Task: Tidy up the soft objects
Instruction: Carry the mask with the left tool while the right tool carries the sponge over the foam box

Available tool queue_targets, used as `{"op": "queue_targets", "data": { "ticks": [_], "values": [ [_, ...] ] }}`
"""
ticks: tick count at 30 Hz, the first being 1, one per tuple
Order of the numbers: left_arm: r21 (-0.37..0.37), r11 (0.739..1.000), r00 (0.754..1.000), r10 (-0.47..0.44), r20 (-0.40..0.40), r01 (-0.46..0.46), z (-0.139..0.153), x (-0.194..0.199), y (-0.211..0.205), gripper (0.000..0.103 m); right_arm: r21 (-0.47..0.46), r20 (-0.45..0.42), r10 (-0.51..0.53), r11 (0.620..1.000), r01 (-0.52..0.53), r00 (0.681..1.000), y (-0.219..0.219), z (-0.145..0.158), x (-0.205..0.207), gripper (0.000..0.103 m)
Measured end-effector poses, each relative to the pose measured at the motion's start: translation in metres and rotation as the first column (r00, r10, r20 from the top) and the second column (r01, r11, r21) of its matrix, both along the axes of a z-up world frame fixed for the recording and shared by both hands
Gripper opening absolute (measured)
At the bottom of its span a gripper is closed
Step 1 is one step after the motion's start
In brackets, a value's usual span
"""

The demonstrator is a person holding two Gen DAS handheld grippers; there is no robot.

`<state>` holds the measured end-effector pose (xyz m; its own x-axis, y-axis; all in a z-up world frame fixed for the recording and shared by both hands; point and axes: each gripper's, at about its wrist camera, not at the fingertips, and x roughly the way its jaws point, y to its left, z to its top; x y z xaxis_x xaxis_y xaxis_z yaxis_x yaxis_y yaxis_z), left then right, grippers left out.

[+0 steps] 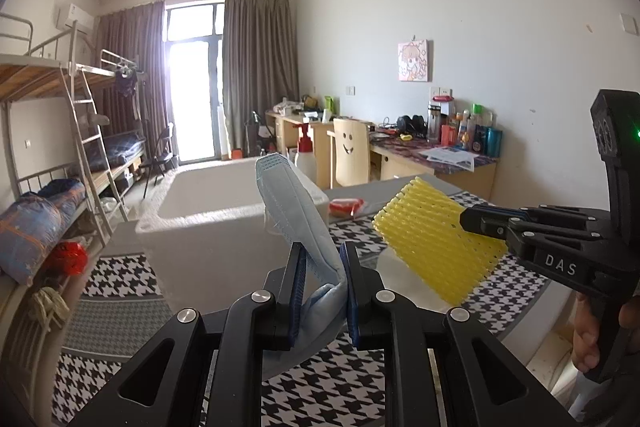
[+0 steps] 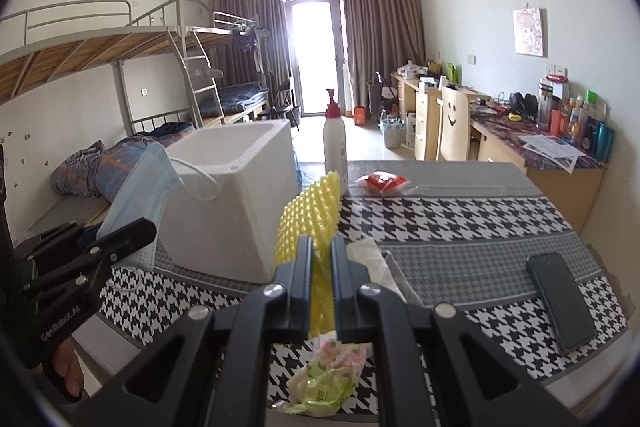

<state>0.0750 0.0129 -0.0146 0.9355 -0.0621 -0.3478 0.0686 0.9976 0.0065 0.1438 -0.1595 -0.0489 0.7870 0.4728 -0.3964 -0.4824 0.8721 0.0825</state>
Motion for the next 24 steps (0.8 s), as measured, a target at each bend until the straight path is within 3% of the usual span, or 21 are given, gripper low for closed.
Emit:
{"op": "queue_targets", "data": {
  "ticks": [24],
  "values": [
    [-0.025, 0.999, 0.999, -0.044, 0.020, 0.044, 0.024, 0.027, 0.003, 0.019, 0.023, 0.034, 0.017, 1.000, -0.018, 0.999, 0.006, 0.024, 0.018, 0.011]
  ]
}}
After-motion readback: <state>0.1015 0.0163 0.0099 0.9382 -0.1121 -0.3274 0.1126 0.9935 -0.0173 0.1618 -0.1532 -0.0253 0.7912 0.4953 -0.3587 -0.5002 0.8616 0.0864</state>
